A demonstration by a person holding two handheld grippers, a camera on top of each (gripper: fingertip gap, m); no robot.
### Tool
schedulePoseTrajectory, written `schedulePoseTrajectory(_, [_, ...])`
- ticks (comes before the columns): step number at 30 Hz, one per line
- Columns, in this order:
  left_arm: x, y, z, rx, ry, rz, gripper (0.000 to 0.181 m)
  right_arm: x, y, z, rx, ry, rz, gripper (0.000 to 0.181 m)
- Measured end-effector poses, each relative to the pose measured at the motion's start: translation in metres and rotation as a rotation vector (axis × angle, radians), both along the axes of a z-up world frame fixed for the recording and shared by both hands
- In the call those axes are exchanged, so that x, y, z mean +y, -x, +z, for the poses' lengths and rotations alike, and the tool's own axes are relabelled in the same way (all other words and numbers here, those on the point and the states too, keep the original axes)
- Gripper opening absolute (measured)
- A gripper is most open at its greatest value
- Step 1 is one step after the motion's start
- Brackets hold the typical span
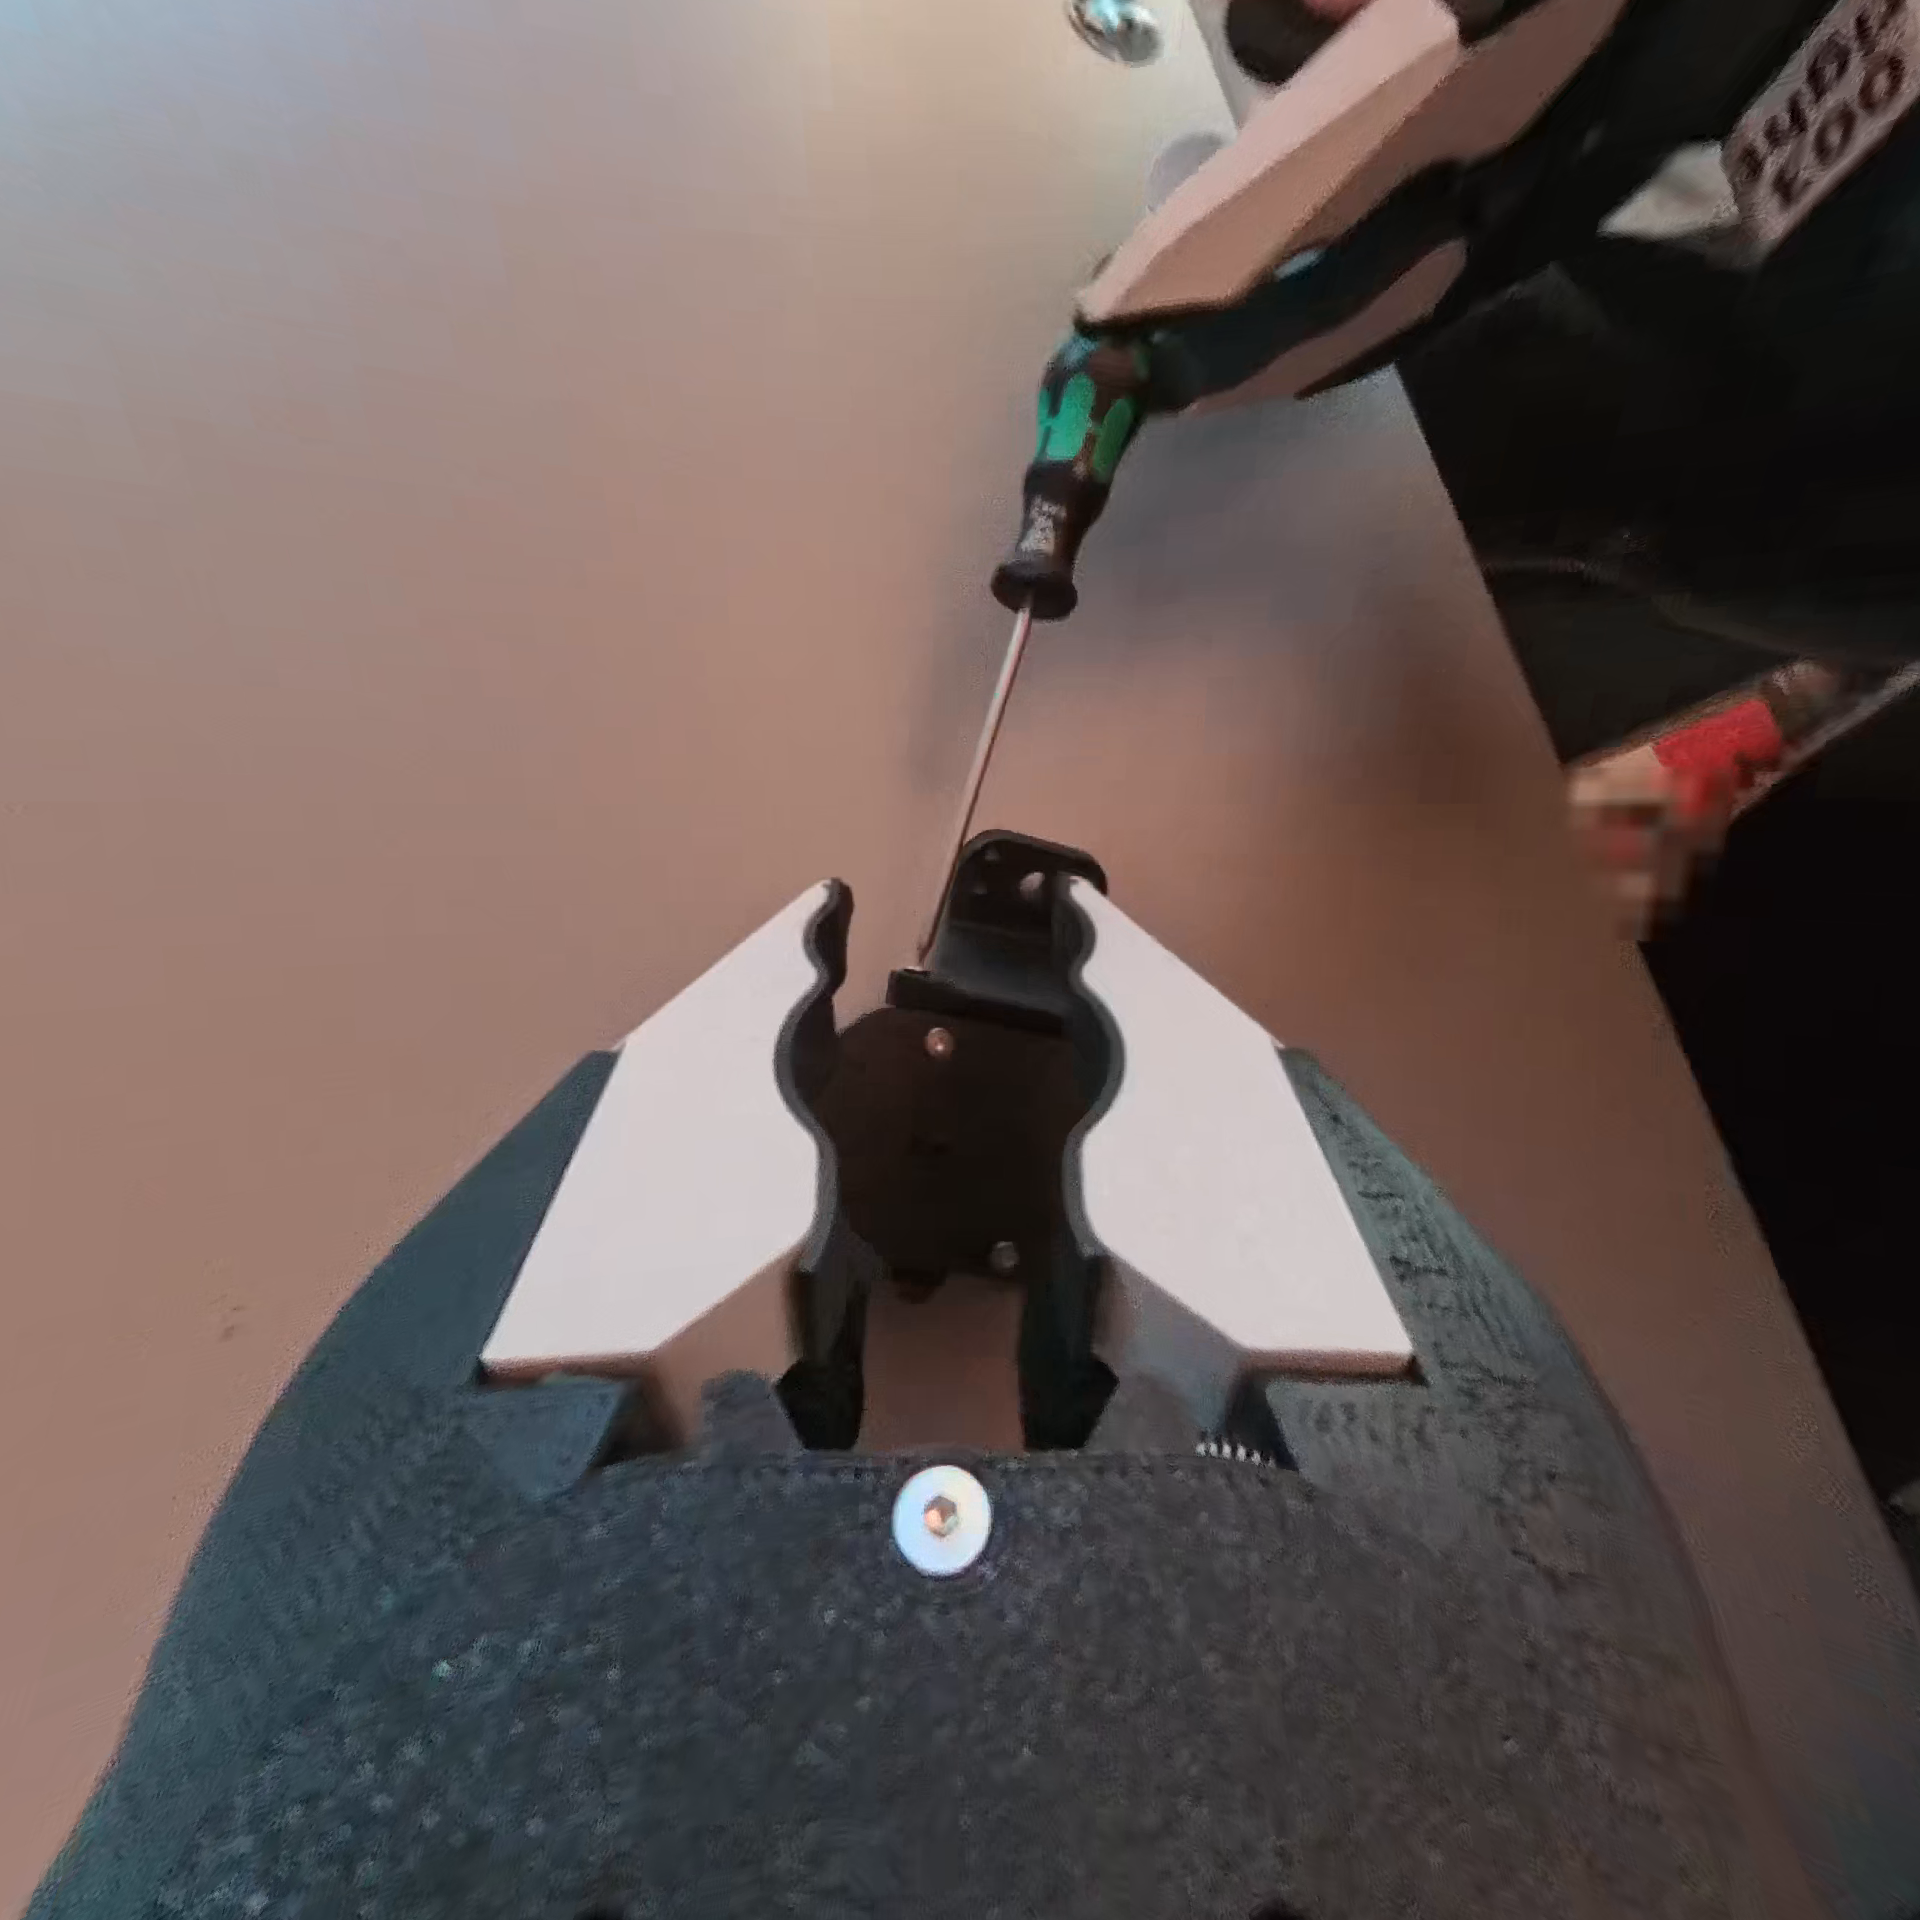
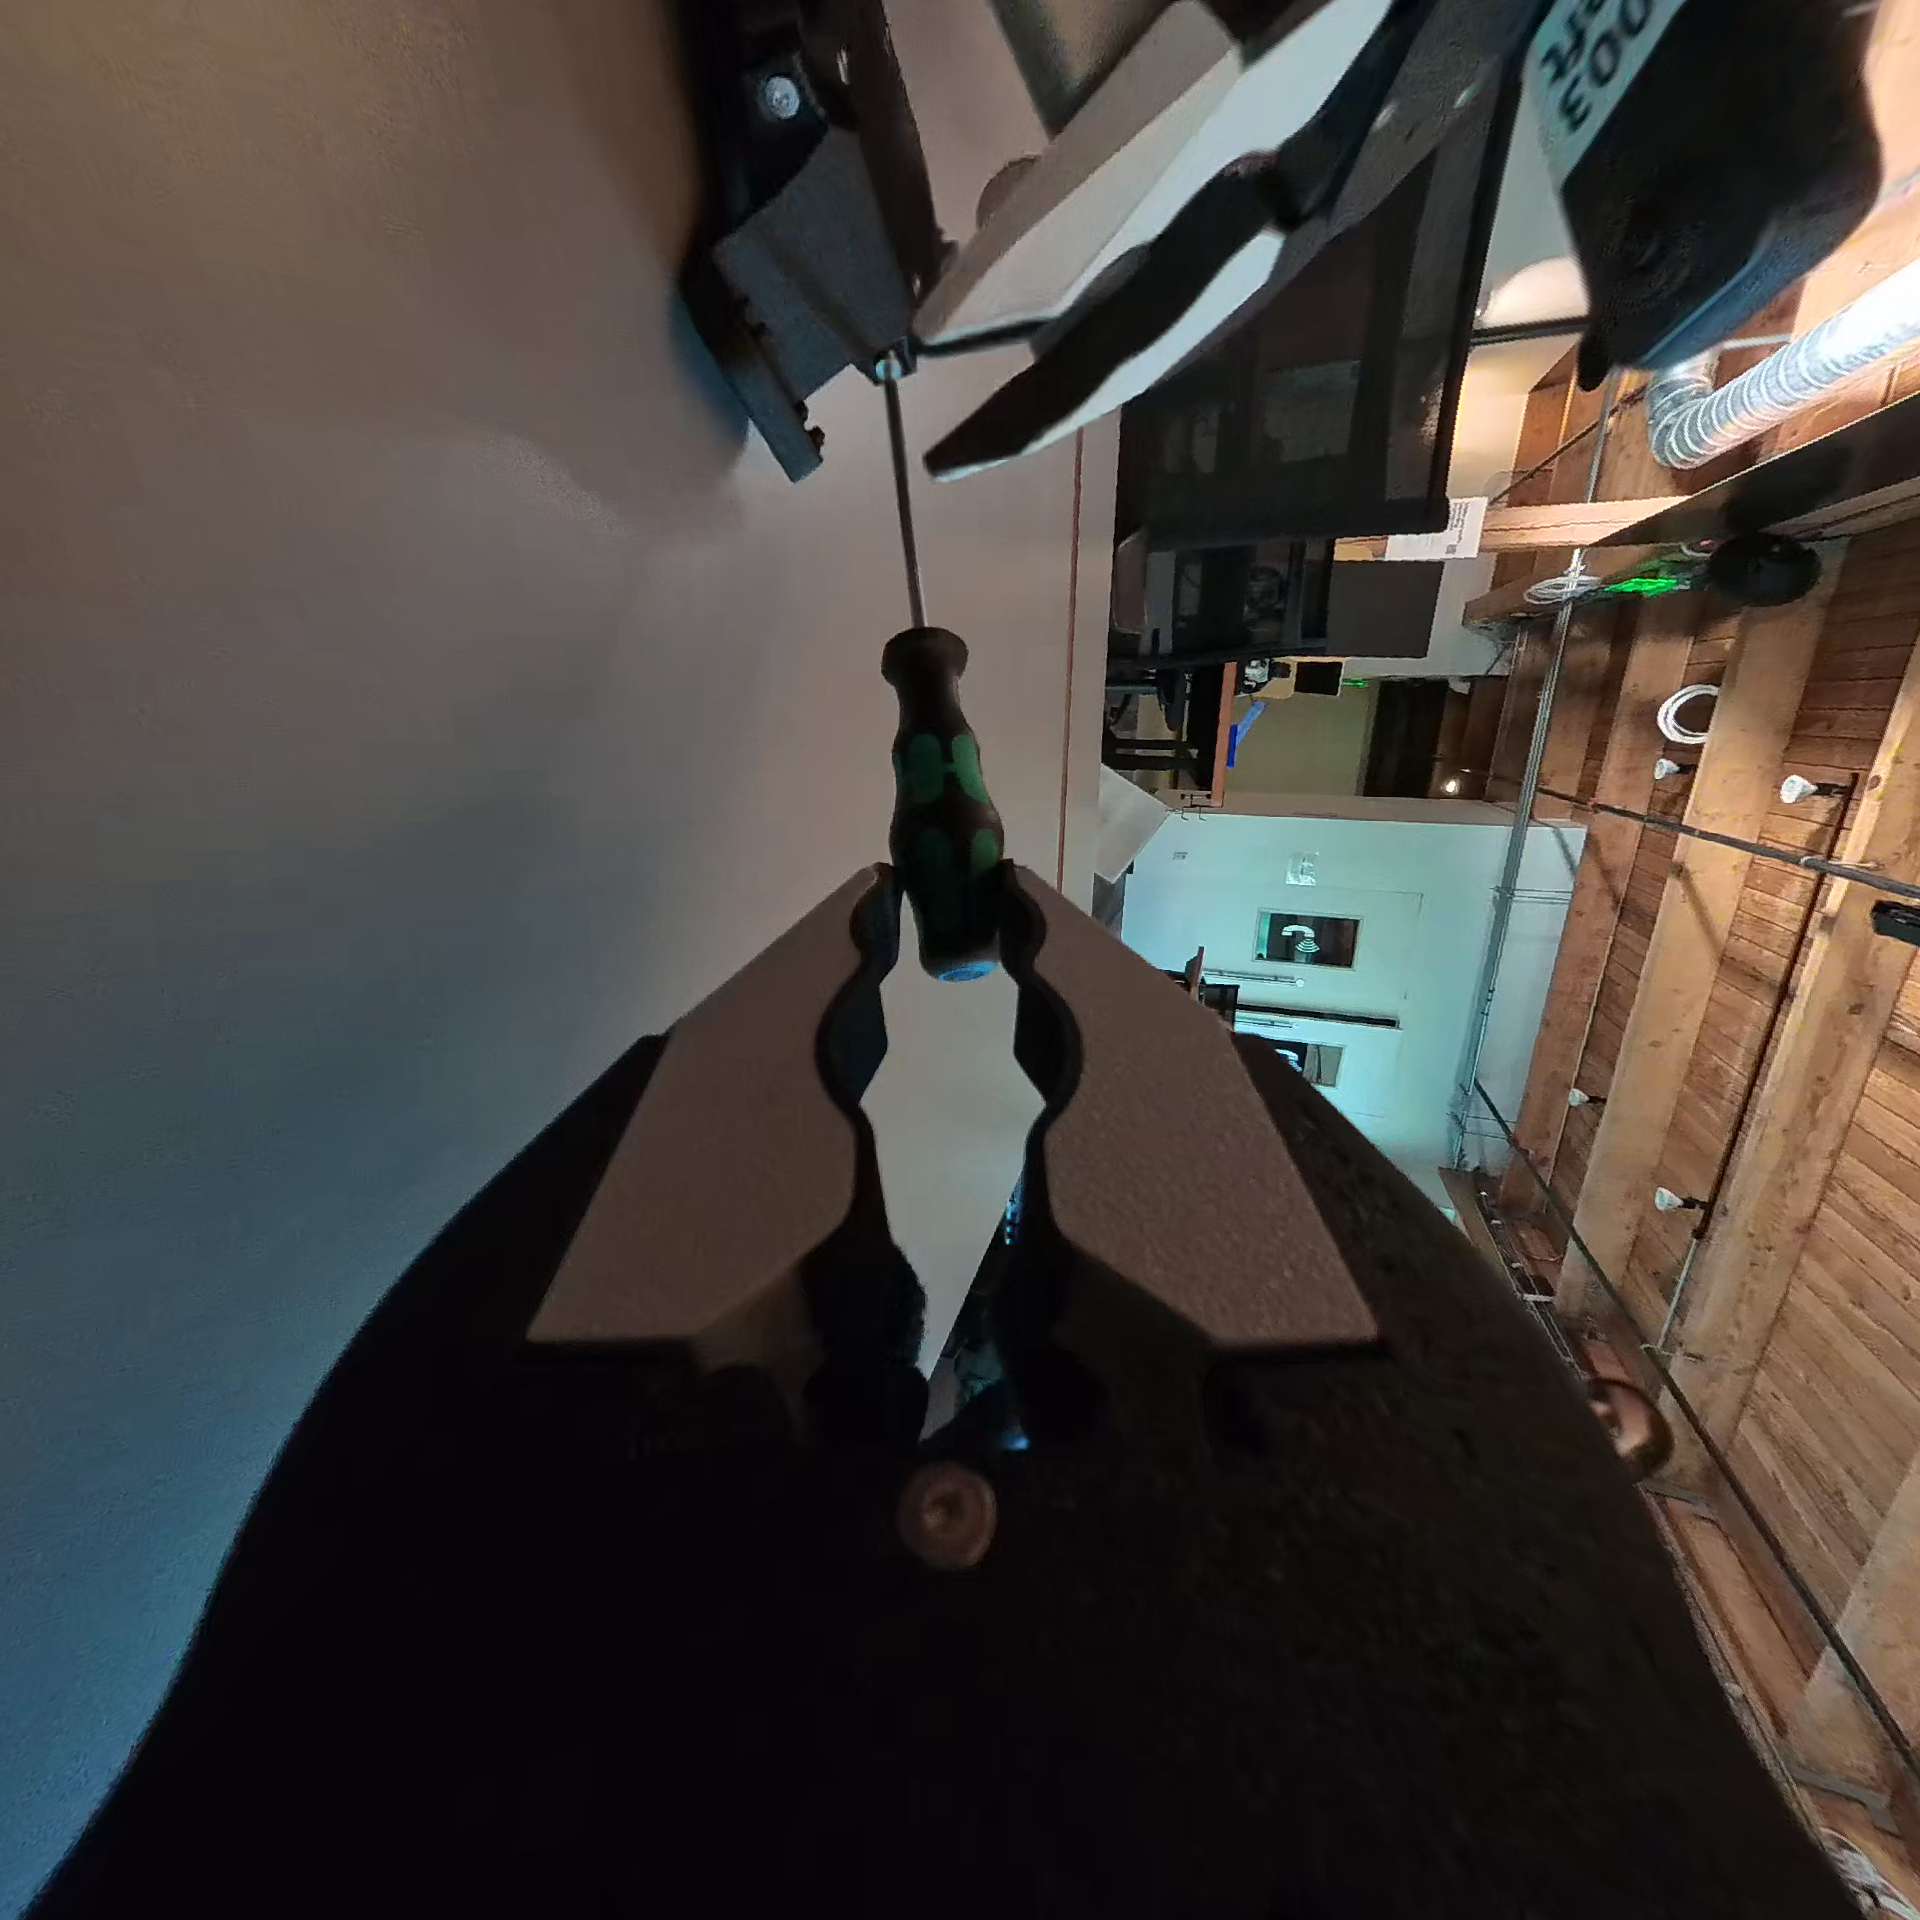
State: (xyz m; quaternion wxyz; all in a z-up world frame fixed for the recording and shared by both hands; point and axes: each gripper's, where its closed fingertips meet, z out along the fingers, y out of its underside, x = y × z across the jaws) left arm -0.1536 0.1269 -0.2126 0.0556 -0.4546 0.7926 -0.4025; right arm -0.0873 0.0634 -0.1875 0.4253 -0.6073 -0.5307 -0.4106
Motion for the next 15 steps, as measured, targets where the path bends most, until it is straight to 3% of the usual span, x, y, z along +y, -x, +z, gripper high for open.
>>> schedulePoseTrajectory(6, [-0.002, -0.003, -0.01, -0.047, -0.04, -0.057, 0.006, 0.002, 0.0, -0.001, 0.01, 0.009, 0.005, 0.018])
schedulePoseTrajectory(15, [-0.01, 0.002, -0.01, -0.057, -0.017, -0.065, 0.002, 0.01, -0.014, -0.006, 0.155, 0.014, -0.086, 0.02])
